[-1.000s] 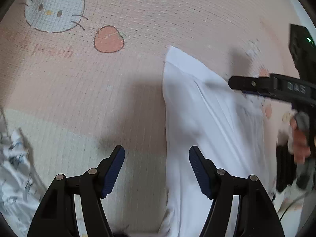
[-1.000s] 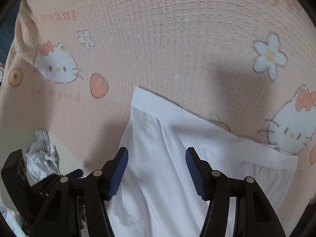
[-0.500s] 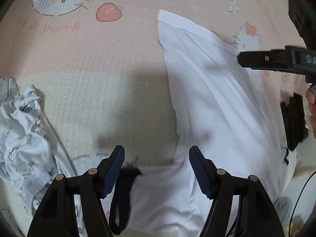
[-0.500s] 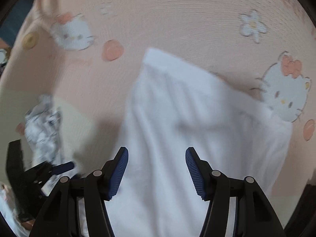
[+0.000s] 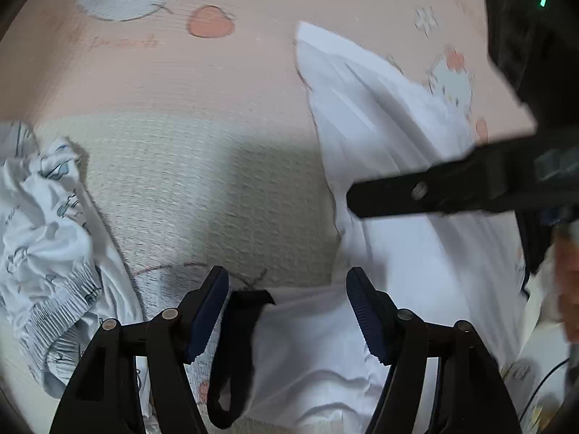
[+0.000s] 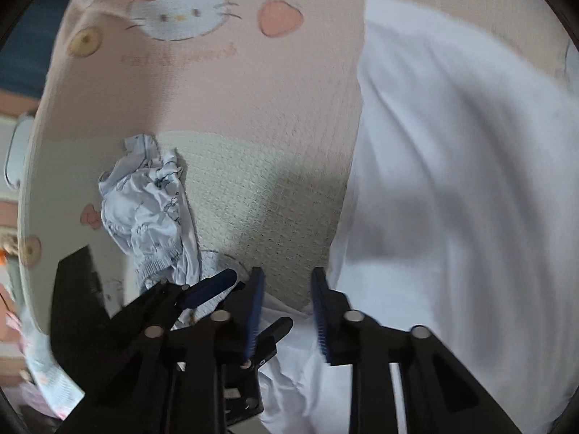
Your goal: Fold clothes
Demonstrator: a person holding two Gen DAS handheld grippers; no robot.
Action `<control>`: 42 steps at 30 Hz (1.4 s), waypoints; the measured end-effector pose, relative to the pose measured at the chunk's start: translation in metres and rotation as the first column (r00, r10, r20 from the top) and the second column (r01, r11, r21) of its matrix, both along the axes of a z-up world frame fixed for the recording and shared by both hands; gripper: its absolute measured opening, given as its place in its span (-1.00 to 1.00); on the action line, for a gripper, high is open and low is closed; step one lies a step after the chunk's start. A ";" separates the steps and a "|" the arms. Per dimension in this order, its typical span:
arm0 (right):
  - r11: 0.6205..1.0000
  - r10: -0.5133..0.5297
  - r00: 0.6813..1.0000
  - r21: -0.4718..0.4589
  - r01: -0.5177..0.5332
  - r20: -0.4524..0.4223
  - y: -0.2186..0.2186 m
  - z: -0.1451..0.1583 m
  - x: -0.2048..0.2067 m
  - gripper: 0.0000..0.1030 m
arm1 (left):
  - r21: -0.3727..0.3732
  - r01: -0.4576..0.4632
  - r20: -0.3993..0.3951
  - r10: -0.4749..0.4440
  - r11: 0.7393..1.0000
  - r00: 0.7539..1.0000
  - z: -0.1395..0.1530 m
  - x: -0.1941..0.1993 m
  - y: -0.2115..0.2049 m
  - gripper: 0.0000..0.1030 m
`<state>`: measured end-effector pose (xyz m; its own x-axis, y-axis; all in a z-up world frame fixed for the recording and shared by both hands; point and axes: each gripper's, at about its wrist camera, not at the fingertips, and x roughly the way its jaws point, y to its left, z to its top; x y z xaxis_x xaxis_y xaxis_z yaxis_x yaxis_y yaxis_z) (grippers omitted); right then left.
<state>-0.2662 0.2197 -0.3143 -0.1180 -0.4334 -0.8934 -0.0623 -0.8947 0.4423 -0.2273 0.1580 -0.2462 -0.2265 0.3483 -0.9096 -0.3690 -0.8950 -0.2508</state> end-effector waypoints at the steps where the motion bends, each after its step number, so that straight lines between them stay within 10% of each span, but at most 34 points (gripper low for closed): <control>1: 1.000 0.008 1.000 0.008 -0.008 0.000 -0.002 -0.004 -0.002 -0.75 | 0.011 -0.006 0.003 0.006 1.000 1.000 -0.001 -0.001 -0.001 0.27; 20: 0.996 -0.022 0.991 0.089 0.011 0.128 0.013 -0.044 -0.013 -0.75 | 0.084 0.040 0.004 -0.040 0.996 0.999 -0.007 0.003 0.015 0.27; 26: 0.992 -0.013 0.987 0.129 -0.008 0.161 0.004 -0.050 -0.017 -0.74 | 0.082 0.023 0.013 -0.024 0.996 1.000 -0.011 0.008 0.017 -0.38; 37: 0.967 0.016 0.990 0.249 -0.051 0.141 -0.016 -0.052 -0.018 -0.89 | 0.091 -0.031 0.029 0.029 0.995 0.999 -0.015 0.017 0.014 -0.55; 42: 0.994 -0.008 0.995 0.109 -0.003 0.101 -0.009 -0.051 -0.015 -0.96 | 0.048 -0.075 0.032 0.074 0.996 0.997 -0.014 0.019 0.013 -0.90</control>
